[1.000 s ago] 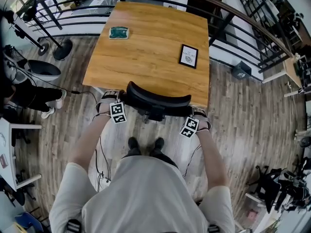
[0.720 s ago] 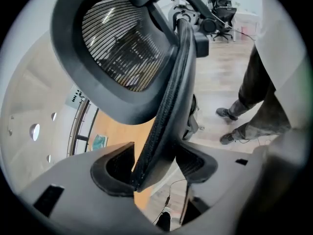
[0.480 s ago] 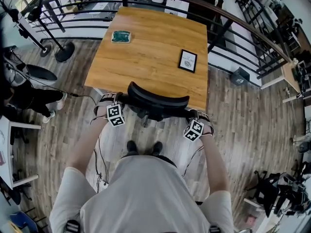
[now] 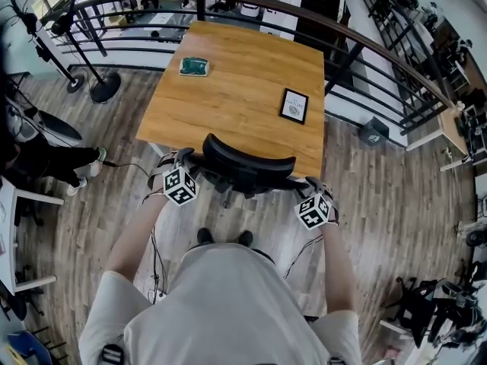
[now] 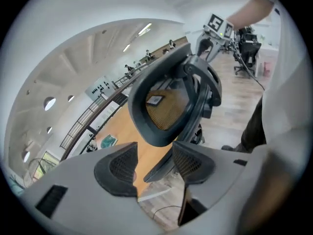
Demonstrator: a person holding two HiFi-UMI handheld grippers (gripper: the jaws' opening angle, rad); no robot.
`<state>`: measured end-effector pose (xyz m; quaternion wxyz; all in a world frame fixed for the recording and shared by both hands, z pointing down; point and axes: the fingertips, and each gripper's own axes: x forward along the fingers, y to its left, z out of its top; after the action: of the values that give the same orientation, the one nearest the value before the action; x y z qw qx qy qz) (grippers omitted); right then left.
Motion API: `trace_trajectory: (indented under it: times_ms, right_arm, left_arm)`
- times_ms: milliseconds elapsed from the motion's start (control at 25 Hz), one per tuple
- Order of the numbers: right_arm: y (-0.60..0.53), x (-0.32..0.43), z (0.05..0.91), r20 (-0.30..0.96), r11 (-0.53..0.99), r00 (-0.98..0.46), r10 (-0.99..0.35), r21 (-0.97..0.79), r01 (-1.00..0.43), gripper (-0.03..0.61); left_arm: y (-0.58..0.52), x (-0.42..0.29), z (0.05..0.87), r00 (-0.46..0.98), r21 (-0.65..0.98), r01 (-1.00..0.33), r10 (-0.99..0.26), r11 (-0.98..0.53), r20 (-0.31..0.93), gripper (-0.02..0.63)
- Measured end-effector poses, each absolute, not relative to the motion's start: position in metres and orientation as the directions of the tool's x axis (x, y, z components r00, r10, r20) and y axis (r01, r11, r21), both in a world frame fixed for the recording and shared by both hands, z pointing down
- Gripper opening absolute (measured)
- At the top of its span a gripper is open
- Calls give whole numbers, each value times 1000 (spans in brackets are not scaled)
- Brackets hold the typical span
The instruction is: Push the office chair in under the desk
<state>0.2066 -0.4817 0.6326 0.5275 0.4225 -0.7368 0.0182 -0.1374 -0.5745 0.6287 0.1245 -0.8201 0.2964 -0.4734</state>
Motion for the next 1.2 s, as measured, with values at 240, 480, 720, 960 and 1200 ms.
trace_trajectory:
  times_ms: [240,480,720,960,1200]
  right_arm:
    - [-489,195,582,671,479,-172,-721,303,-824,160]
    - [-485,183,531,519,380,-205,-830,258,-888,85]
    - [-479,176,499,415,326,-224,-882,194,-925,20]
    - [-473,176,479,349,302,-235,-907,151,-941,3]
    - [-473,180,459,293,285,-238,-926,127,-950,3]
  left_arm:
    - [-573,-128,579,470,-364,-551,-640,-751,608,183]
    - [-562,-118,530,559,-190,-683,-672,-705,486,141]
    - [-550,-109,508,591,-101,-723,-689,-683,420,68]
    - [-541,-99,494,635,-76,-707,-679,-703,367,8]
    - [-537,-96,472,658,-54,-709,-688,-703,305,-6]
